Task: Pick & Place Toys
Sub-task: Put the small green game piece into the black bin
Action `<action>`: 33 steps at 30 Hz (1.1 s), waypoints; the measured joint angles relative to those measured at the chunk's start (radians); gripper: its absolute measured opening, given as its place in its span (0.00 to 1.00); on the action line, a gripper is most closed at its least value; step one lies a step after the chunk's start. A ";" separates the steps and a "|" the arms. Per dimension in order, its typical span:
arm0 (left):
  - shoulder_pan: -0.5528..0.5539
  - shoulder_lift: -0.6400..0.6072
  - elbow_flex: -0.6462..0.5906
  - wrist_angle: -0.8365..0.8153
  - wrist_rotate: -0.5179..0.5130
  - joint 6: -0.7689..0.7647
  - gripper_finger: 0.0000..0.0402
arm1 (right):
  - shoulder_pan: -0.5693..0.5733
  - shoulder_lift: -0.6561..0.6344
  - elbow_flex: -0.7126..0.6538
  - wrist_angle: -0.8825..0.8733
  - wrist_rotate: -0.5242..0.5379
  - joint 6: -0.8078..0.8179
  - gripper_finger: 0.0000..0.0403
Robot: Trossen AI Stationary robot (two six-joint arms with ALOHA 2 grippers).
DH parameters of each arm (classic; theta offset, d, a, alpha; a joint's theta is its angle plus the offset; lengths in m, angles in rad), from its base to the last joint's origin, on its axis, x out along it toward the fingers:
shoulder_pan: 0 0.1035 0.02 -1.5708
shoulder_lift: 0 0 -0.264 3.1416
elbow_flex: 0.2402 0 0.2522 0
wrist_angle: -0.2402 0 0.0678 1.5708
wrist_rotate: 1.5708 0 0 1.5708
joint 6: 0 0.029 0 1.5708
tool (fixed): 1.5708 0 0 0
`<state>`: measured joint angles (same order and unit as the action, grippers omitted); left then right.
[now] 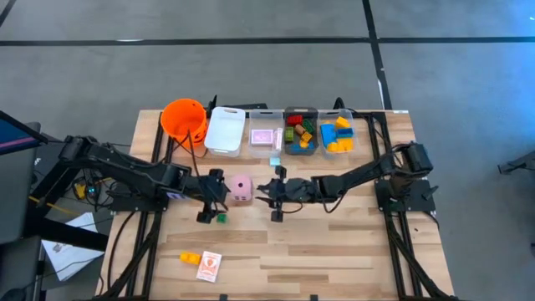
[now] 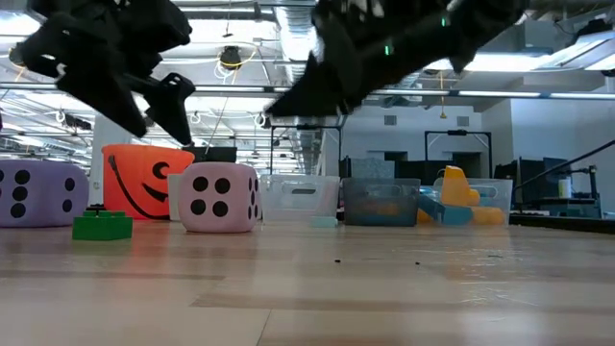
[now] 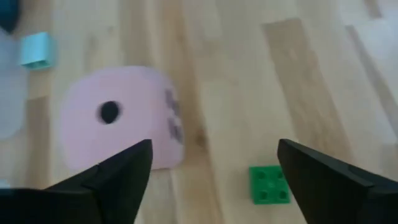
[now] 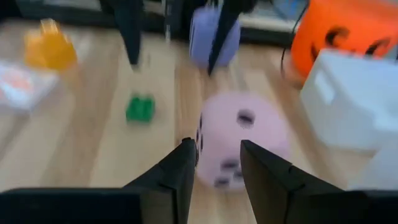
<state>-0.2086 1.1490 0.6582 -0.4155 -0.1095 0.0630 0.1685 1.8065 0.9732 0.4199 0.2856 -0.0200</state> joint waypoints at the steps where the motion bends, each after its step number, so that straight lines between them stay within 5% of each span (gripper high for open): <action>1: -0.013 0.006 0.000 0.002 0.002 0.000 0.86 | 0.003 0.016 -0.002 -0.005 0.002 0.001 0.31; 11: -0.104 0.106 0.000 -0.003 0.002 -0.156 0.91 | 0.008 0.165 0.061 0.063 -0.081 0.013 0.31; 17: -0.143 0.208 0.001 0.025 0.001 -0.181 0.91 | 0.010 0.161 0.080 0.058 -0.156 0.069 0.31; 33: -0.152 0.308 0.000 -0.038 -0.019 -0.210 0.86 | 0.014 0.159 0.079 0.014 -0.156 0.110 0.31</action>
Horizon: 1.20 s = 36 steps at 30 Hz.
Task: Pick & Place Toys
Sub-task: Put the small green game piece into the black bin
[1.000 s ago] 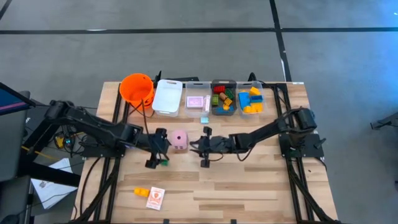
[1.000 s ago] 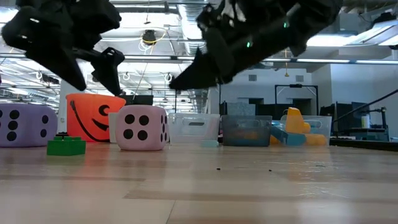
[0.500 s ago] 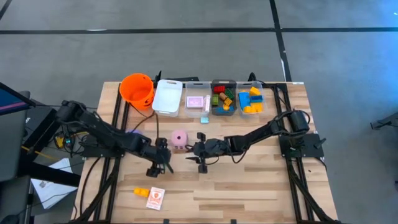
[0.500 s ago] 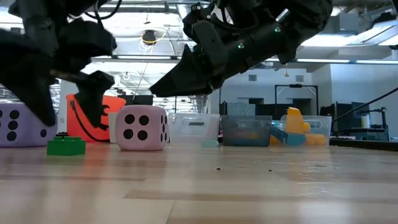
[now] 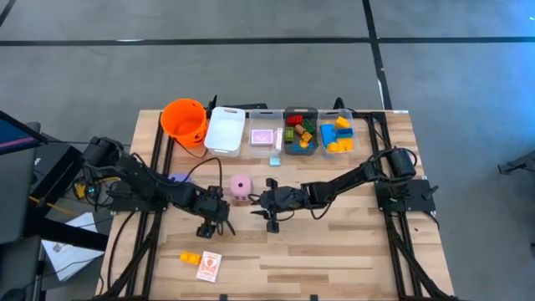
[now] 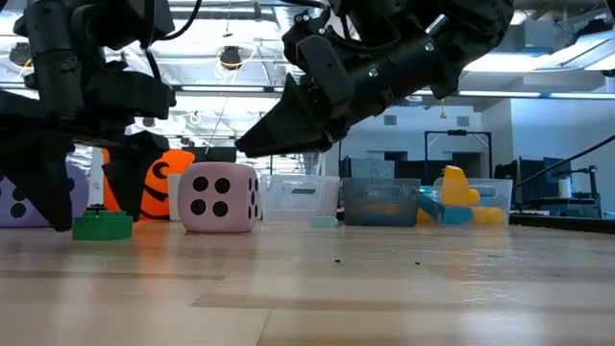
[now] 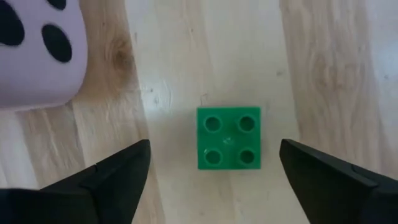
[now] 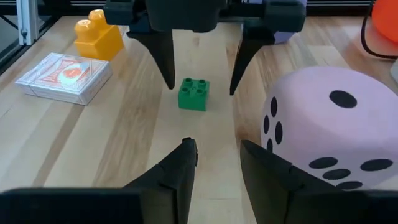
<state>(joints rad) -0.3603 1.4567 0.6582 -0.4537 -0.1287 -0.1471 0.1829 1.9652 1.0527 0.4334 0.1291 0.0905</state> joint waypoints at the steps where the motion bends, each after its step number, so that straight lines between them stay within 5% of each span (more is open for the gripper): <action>1: 0.000 0.000 0.000 -0.005 -0.003 0.000 0.85 | 0.000 0.000 0.000 -0.003 0.000 0.002 0.31; 17: 0.001 0.000 -0.001 0.003 -0.004 0.000 0.54 | 0.000 0.000 0.000 -0.007 0.000 0.016 0.31; 31: 0.003 -0.020 -0.072 0.127 0.005 -0.052 0.34 | 0.000 0.000 0.000 -0.007 -0.001 0.093 0.31; 36: 0.018 -0.085 -0.069 0.192 0.005 -0.053 0.34 | 0.010 -0.002 -0.001 0.042 0.001 0.032 0.30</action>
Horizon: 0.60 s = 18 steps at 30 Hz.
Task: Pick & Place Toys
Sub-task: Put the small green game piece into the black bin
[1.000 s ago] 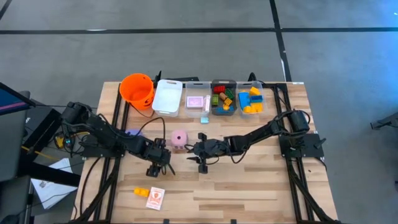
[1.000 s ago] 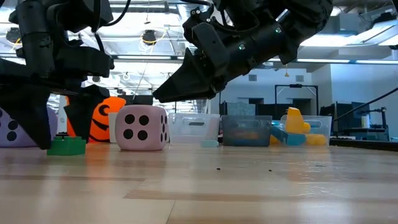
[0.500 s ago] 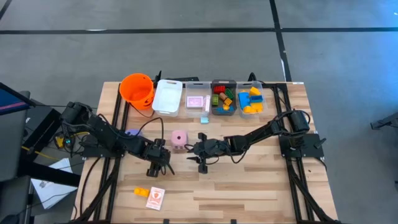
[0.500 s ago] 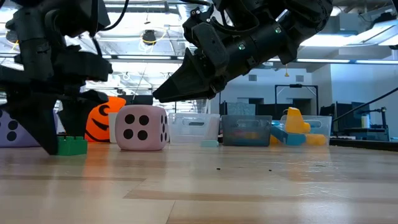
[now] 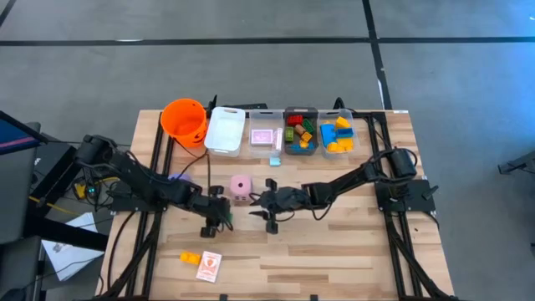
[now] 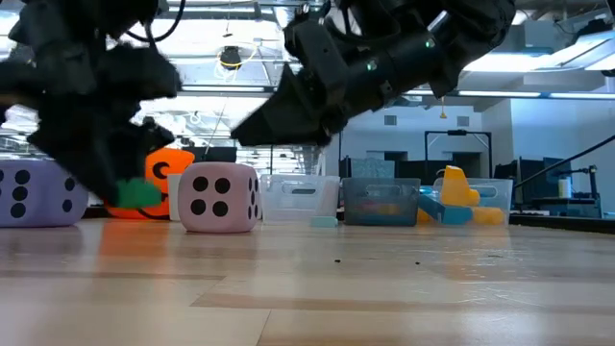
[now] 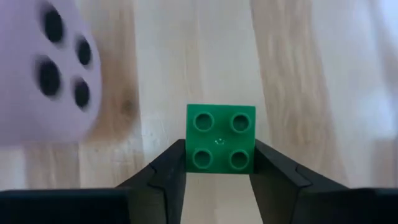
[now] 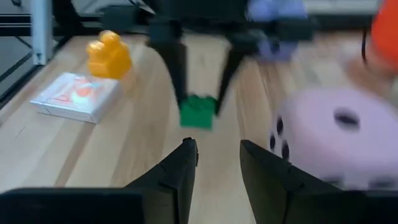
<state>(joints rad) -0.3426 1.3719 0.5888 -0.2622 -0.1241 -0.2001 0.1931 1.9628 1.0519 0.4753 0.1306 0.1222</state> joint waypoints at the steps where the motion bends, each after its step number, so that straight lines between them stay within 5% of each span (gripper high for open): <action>1: 0.007 -0.015 0.000 0.015 0.000 0.000 0.34 | 0.005 -0.003 0.000 0.018 0.001 -0.035 0.30; 10: 0.105 -0.229 0.000 0.017 0.061 -0.151 0.34 | 0.044 -0.033 0.027 0.082 0.001 -0.582 0.26; 18: 0.160 -0.366 0.000 0.038 0.152 -0.247 0.34 | 0.058 -0.033 0.079 0.058 0.106 -0.784 0.26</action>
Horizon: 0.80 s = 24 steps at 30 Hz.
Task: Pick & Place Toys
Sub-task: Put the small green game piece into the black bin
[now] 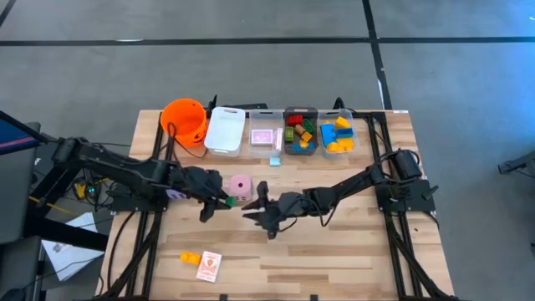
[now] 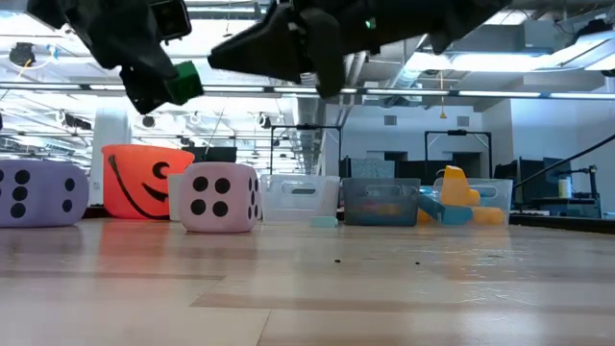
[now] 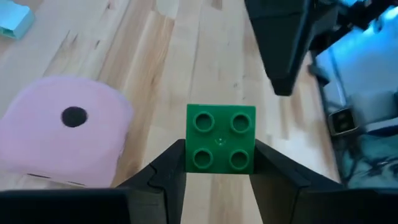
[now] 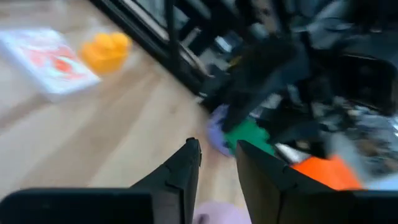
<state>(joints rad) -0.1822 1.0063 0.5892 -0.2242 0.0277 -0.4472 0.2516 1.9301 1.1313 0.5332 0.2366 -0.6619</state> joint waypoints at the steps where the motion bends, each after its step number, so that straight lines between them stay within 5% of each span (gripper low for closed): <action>1: 0.000 -0.003 0.000 0.009 0.006 -0.008 0.34 | 0.000 0.000 0.005 0.003 0.023 -0.018 0.26; 7: -0.002 0.010 0.000 0.071 0.007 -0.051 0.34 | -0.016 0.000 0.012 0.001 0.045 -0.072 0.33; 17: -0.002 0.017 0.000 0.117 0.007 -0.058 0.34 | -0.029 0.000 0.012 0.042 0.023 -0.106 0.65; 24: -0.002 0.053 0.000 0.261 0.007 -0.064 0.34 | -0.038 0.001 0.012 0.051 0.023 -0.109 0.69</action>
<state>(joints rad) -0.1844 1.0588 0.5895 0.0371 0.0345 -0.5111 0.2134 1.9309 1.1435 0.5846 0.2596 -0.7704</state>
